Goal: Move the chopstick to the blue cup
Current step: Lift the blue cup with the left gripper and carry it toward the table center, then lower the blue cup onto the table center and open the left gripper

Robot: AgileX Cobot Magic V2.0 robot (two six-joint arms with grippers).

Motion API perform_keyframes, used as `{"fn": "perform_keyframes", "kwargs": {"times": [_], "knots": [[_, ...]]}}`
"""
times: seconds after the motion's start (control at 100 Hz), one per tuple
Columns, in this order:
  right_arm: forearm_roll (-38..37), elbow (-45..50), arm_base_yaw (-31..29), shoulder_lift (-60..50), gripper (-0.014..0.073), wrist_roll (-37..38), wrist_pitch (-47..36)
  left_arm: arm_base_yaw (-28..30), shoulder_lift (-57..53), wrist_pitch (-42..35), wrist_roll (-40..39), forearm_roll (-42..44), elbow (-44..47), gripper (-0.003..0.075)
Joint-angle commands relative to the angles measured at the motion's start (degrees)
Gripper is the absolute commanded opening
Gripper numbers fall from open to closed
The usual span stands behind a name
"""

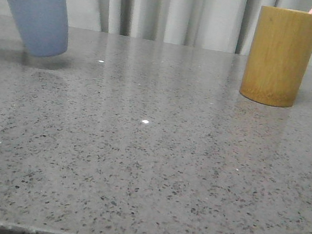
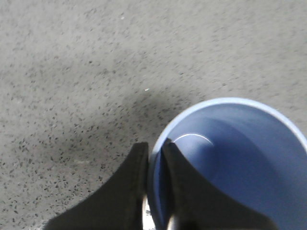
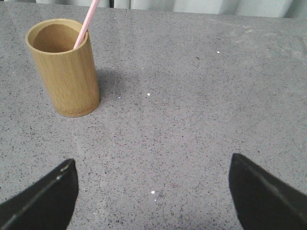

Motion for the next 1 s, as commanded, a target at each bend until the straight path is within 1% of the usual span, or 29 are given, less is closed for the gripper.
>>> {"fn": "perform_keyframes", "kwargs": {"times": [0.0,0.11,0.25,0.42,0.52,0.7,0.99], "knots": [[0.0,-1.8,-0.3,0.6,0.0631,-0.3,-4.2,-1.5,-2.5,0.8,0.0,-1.6,-5.0,-0.0019],[0.4,-1.8,-0.3,0.6,0.0631,-0.3,-4.2,-4.7,-2.5,1.8,0.0,-1.6,-8.6,-0.0019],[0.3,-1.8,-0.3,0.6,0.0631,-0.3,-4.3,-10.6,-1.8,1.8,0.0,-0.7,-12.1,-0.0019],[0.3,-1.8,-0.3,0.6,0.0631,-0.3,-4.5,-17.6,1.6,2.4,-0.8,2.4,-15.5,-0.0019],[0.3,-1.8,-0.3,0.6,0.0631,-0.3,-4.5,-20.4,3.8,2.7,-1.1,3.6,-16.7,-0.0019],[0.3,-1.8,-0.3,0.6,0.0631,-0.3,-4.5,-23.4,7.8,3.8,-1.8,6.7,-18.3,-0.0019],[0.3,-1.8,-0.3,0.6,0.0631,-0.3,-4.5,-24.4,10.5,4.5,-1.8,6.8,-18.8,-0.0019]]}}
